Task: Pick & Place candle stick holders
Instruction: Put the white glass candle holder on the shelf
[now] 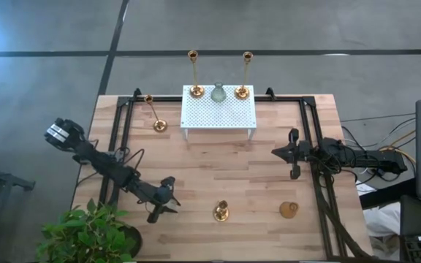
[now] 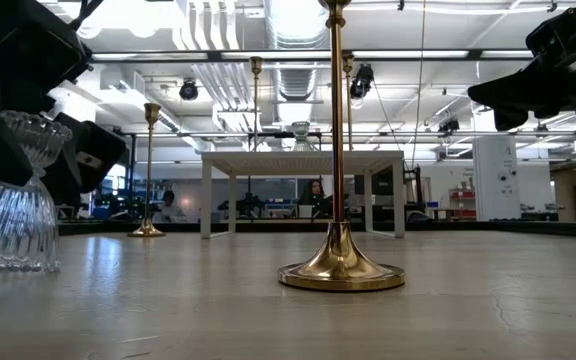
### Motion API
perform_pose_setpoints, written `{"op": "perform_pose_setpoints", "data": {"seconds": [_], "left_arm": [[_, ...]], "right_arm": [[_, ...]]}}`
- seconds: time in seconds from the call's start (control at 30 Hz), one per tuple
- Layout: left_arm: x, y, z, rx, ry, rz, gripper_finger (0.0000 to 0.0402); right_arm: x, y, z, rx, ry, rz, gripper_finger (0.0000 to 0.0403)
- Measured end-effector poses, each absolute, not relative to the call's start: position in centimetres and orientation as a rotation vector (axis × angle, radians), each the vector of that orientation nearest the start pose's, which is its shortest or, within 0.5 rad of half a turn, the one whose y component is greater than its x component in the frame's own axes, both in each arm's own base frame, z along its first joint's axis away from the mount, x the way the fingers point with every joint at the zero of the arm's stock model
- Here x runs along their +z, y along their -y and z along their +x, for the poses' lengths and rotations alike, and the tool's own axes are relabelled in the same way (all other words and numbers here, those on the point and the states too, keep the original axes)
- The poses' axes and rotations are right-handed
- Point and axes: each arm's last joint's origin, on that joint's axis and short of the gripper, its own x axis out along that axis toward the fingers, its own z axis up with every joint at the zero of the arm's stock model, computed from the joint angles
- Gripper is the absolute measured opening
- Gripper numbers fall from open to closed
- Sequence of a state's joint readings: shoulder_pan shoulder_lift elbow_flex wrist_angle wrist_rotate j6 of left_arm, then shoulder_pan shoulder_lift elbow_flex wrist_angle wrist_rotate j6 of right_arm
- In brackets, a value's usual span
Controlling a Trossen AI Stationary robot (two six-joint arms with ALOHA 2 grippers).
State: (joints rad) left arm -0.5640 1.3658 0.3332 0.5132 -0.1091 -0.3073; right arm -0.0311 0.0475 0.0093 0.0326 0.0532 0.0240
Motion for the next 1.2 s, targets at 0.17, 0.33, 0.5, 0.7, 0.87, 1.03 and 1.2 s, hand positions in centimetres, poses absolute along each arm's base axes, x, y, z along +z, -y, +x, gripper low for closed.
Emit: {"op": "perform_pose_setpoints", "data": {"seconds": [0.17,0.33,0.5,0.7,0.87,1.03,1.2], "left_arm": [[13.6,11.7,19.3,-0.347,-0.55,-0.124,0.013],[14.0,11.5,19.3,-0.324,-0.525,-0.13,0.013],[15.7,10.8,20.0,-0.245,-0.539,-0.115,0.013],[20.0,8.6,21.8,-0.093,-0.553,-0.045,0.013],[23.5,5.5,23.0,0.036,-0.484,-0.006,0.013],[26.2,1.3,23.9,0.178,-0.404,-0.044,0.013],[28.6,-3.2,24.8,0.274,-0.348,-0.088,0.013]], "right_arm": [[16.6,0.5,10.0,-0.085,-0.004,0.024,0.0008],[16.6,0.5,10.0,-0.084,-0.004,0.024,0.0008],[16.6,0.5,10.0,-0.085,-0.005,0.025,0.0008],[16.6,0.5,10.0,-0.084,-0.005,0.025,0.0008],[16.6,0.5,10.0,-0.084,-0.004,0.025,0.0008],[16.6,0.5,10.0,-0.085,-0.005,0.025,0.0008],[16.6,0.5,10.0,-0.084,-0.005,0.025,0.0008]]}}
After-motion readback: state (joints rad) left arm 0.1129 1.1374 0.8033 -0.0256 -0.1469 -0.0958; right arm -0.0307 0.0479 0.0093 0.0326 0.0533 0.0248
